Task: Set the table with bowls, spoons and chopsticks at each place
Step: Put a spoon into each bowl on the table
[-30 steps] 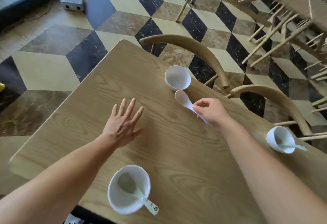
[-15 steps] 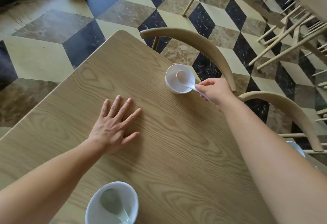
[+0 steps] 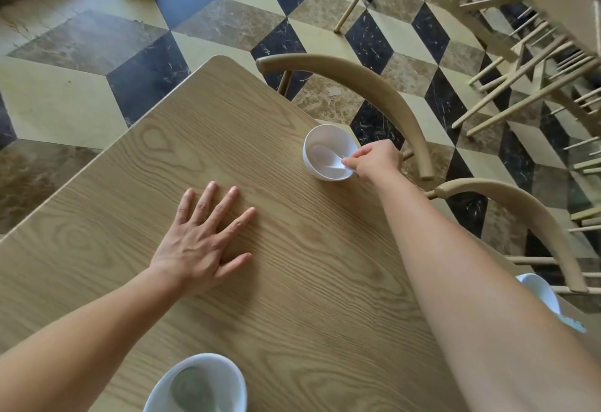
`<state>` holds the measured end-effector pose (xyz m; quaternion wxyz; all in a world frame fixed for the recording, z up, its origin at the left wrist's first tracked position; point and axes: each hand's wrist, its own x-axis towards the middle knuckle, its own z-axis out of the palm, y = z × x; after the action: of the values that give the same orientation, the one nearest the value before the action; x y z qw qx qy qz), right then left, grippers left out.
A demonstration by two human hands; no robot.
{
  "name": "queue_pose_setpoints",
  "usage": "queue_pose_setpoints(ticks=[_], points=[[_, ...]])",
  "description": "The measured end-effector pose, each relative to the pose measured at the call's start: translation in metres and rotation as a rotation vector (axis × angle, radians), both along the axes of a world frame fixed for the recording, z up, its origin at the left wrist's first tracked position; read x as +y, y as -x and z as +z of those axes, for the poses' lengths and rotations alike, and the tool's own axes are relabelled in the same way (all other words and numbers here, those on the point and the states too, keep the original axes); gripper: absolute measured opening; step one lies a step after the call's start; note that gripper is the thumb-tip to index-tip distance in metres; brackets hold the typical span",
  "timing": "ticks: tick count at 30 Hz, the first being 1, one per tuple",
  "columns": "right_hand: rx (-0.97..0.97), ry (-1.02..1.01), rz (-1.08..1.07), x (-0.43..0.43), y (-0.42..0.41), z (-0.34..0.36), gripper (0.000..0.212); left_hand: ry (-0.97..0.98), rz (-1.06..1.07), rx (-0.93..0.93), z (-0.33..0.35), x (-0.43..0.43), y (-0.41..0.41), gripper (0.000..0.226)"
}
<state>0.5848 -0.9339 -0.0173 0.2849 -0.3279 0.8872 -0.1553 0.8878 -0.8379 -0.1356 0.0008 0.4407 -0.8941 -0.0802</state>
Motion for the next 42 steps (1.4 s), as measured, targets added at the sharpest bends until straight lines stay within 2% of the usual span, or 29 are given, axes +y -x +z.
queue_pose_setpoints(ticks=[8,22,27,31,34,39,42], points=[[0.029,0.025,-0.004,-0.006,0.001,0.001,0.009,-0.003,0.000,-0.016,-0.001,0.000,-0.001,0.080],[-0.054,0.119,-0.082,0.009,0.020,-0.013,0.014,0.035,0.010,-0.001,-0.005,0.000,0.000,0.080],[0.041,0.187,-0.114,0.021,0.024,-0.007,0.015,0.027,0.009,0.007,-0.010,-0.002,-0.001,0.080],[0.166,0.189,-0.163,0.066,0.019,0.007,0.011,-0.072,0.038,-0.059,0.002,-0.002,0.002,0.081],[0.186,0.126,-0.198,0.118,0.000,0.020,0.007,-0.228,0.083,-0.133,0.023,-0.005,0.007,0.077],[0.153,-0.002,-0.197,0.214,-0.054,0.037,0.013,-0.365,0.141,0.002,0.077,0.014,-0.007,0.046],[0.190,-0.038,-0.217,0.277,-0.101,0.055,0.016,-0.295,0.070,0.017,0.113,0.045,-0.027,0.038]])
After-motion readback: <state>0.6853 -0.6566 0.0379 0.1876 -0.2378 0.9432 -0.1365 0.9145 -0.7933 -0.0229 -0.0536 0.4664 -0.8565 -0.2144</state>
